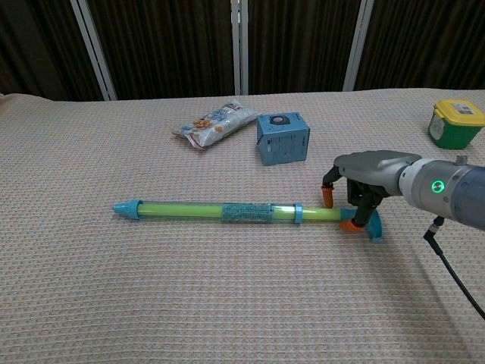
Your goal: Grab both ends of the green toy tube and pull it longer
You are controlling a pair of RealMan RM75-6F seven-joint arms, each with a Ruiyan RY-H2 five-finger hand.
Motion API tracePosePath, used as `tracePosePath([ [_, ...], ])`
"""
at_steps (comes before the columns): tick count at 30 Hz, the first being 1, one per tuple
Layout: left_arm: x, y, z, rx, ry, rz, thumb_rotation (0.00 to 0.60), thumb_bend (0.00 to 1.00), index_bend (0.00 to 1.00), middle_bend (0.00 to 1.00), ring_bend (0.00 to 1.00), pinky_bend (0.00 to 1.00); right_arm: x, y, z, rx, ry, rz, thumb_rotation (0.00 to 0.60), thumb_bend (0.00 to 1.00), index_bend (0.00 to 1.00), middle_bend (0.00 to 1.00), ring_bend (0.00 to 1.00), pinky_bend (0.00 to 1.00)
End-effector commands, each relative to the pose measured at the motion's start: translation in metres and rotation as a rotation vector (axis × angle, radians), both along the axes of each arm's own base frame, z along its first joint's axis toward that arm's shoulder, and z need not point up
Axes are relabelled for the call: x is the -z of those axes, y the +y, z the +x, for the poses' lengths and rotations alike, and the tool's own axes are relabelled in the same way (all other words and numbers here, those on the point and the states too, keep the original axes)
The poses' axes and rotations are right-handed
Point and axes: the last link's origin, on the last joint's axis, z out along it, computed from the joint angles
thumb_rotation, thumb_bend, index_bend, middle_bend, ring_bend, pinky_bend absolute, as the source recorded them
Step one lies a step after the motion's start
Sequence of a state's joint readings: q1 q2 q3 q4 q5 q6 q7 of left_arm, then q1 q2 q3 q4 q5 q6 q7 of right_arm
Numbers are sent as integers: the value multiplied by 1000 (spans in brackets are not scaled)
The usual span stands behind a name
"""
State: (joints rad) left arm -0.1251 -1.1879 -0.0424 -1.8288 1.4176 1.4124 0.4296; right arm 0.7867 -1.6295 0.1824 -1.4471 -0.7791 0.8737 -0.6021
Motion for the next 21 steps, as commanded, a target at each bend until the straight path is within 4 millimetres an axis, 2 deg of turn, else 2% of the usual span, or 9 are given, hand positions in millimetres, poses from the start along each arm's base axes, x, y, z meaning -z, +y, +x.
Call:
tracePosePath([
  [1, 0, 0, 0, -1, -1, 1, 600, 0, 0, 0, 0, 0, 2, 0, 0, -11, 13, -4, 600, 261, 518, 1000, 1000, 1000],
  [6, 0, 1, -1, -3, -1, -1, 600, 0, 0, 0, 0, 0, 2, 0, 1, -13, 4, -10, 600, 356, 600, 1000, 1000, 1000],
  [12, 2, 3, -1, -3, 3, -10, 600, 0, 0, 0, 0, 0, 0, 1, 1, -18, -1, -12, 600, 421, 642, 1000, 1000, 1000],
  [14, 3, 16, 5, 29, -7, 2, 600, 0, 0, 85, 67, 46, -2, 2, 1, -20, -3, -12, 600, 430, 644, 1000, 1000, 1000],
  [15, 6, 23, 7, 42, -15, 2, 600, 0, 0, 219, 196, 157, -3, 3, 1, -19, -3, -11, 600, 432, 646, 1000, 1000, 1000],
  [16, 9, 28, 9, 54, -26, -4, 600, 0, 0, 393, 367, 322, -3, 4, 1, -17, -2, -10, 600, 433, 647, 1000, 1000, 1000],
  [18, 17, 43, 16, 95, -49, -30, 600, 0, 0, 621, 605, 621, -4, 4, 2, -11, -2, -11, 600, 438, 650, 1000, 1000, 1000],
  [19, 22, 50, 18, 113, -52, -43, 600, 0, 2, 704, 688, 756, -5, 4, 2, -8, -1, -11, 600, 439, 650, 1000, 1000, 1000],
  [21, 34, 65, 24, 152, -64, -81, 600, 0, 36, 798, 780, 912, -6, 3, 3, -5, 2, -13, 600, 444, 653, 1000, 1000, 1000],
])
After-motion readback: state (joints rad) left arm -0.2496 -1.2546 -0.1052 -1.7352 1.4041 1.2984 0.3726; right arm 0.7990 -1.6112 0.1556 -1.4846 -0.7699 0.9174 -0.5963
